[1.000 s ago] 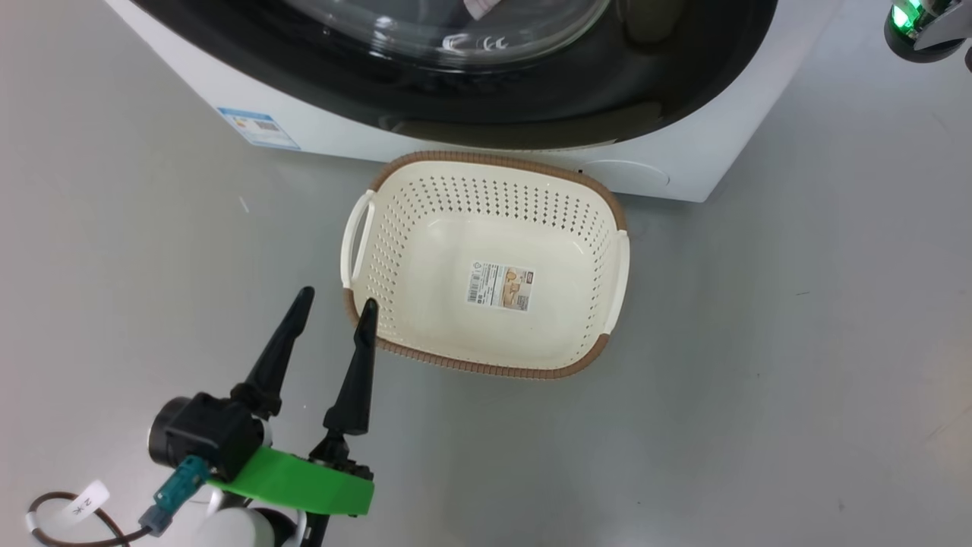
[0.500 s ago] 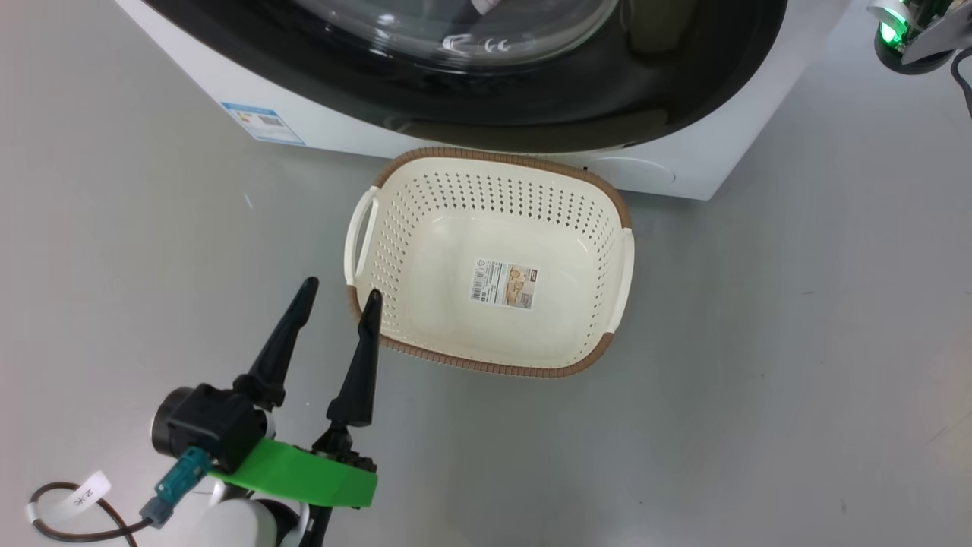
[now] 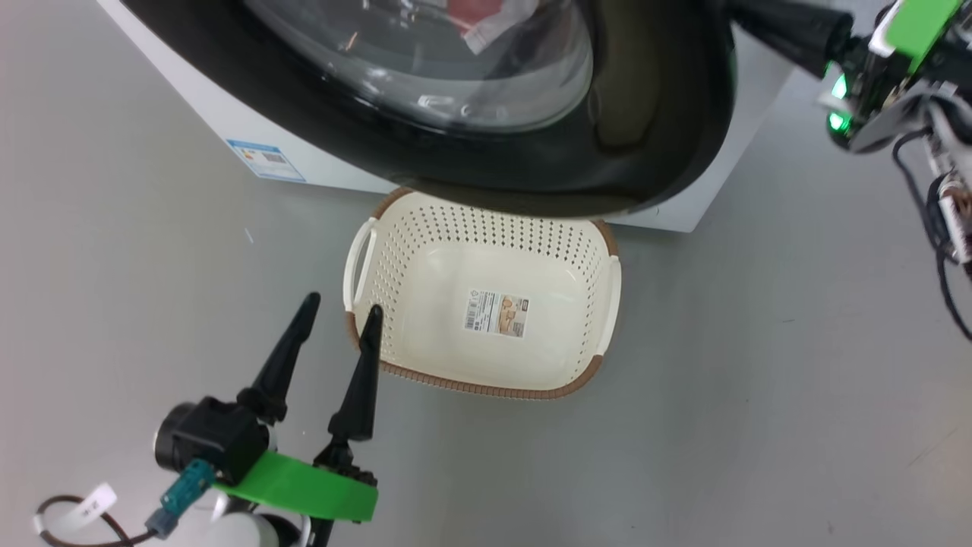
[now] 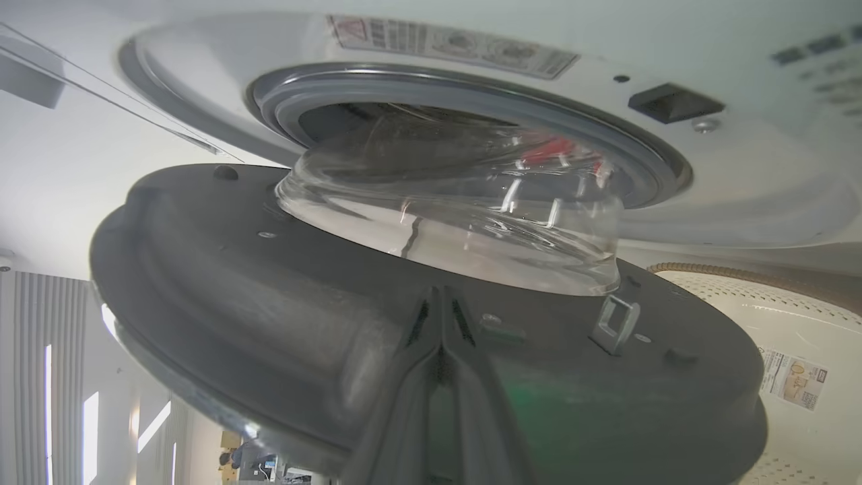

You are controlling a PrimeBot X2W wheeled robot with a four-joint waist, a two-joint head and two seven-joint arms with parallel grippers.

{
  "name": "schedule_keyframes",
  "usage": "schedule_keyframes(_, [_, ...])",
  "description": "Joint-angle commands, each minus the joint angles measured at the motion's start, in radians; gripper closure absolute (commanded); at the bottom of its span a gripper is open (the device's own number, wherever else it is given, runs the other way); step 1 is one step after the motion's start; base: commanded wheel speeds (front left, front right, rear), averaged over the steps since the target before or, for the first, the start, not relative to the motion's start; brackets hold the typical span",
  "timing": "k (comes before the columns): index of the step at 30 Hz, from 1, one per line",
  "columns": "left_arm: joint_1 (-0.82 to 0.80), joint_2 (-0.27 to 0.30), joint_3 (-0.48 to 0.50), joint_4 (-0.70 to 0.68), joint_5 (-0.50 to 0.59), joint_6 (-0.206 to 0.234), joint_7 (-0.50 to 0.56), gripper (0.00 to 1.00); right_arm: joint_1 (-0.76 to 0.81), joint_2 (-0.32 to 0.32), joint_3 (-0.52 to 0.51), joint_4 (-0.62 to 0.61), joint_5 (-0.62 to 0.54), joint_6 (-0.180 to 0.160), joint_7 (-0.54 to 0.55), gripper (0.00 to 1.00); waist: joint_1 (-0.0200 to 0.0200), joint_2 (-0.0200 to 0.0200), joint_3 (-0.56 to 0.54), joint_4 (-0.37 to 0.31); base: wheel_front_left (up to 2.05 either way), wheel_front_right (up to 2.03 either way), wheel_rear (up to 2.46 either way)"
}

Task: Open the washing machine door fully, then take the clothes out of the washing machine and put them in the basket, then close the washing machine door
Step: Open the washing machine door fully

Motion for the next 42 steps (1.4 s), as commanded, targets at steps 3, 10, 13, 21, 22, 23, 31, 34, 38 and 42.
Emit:
schedule_keyframes(3, [0.029,0.011,0.028,-0.019,0.013,-0.006,-0.012,0.0,0.065,0.03,0.018,-0.051,-0.015,0.007,0.018,1.0,0.0,0.0,-0.027,-0.005,0.0,0.0,0.0])
schedule_keyframes(10, [0.066,0.011,0.025,-0.014,0.028,-0.006,-0.012,0.0,0.161,0.047,0.029,-0.104,-0.016,0.007,0.023,1.0,0.0,0.0,-0.082,-0.004,0.0,0.0,0.0])
schedule_keyframes(13, [0.083,0.011,0.026,-0.015,0.034,-0.006,-0.012,0.0,0.202,0.056,0.03,-0.127,-0.012,0.007,0.025,1.0,0.0,0.0,-0.107,-0.001,0.0,0.0,0.0])
schedule_keyframes(21, [0.115,0.011,0.038,-0.018,0.046,-0.006,-0.012,0.0,0.289,0.075,0.039,-0.203,-0.015,0.007,0.035,1.0,0.0,0.0,-0.151,0.014,0.0,0.0,0.0])
schedule_keyframes(22, [0.119,0.011,0.04,-0.02,0.047,-0.006,-0.012,0.0,0.302,0.077,0.041,-0.216,-0.017,0.007,0.037,1.0,0.0,0.0,-0.157,0.017,0.0,0.0,0.0])
schedule_keyframes(23, [0.124,0.011,0.041,-0.021,0.048,-0.006,-0.012,0.0,0.316,0.079,0.043,-0.23,-0.019,0.007,0.039,1.0,0.0,0.0,-0.164,0.02,0.0,0.0,0.0])
schedule_keyframes(31, [0.165,0.011,0.047,-0.027,0.048,-0.004,-0.012,0.0,0.414,0.107,0.068,-0.315,-0.037,0.007,0.055,1.0,0.0,0.0,-0.206,0.054,0.0,0.0,0.0])
schedule_keyframes(34, [0.176,0.011,0.05,-0.029,0.046,-0.002,-0.012,0.0,0.442,0.118,0.073,-0.335,-0.038,0.007,0.059,1.0,0.0,0.0,-0.22,0.07,0.0,0.0,0.0])
schedule_keyframes(38, [0.19,0.011,0.049,-0.031,0.047,-0.001,-0.012,0.0,0.474,0.132,0.085,-0.354,-0.05,0.007,0.062,1.0,0.0,0.0,-0.237,0.094,0.0,0.0,0.0])
schedule_keyframes(42, [0.203,0.011,0.052,-0.029,0.043,0.001,-0.012,0.0,0.5,0.151,0.103,-0.375,-0.066,0.007,0.064,1.0,0.0,0.0,-0.249,0.118,0.0,0.0,0.0])
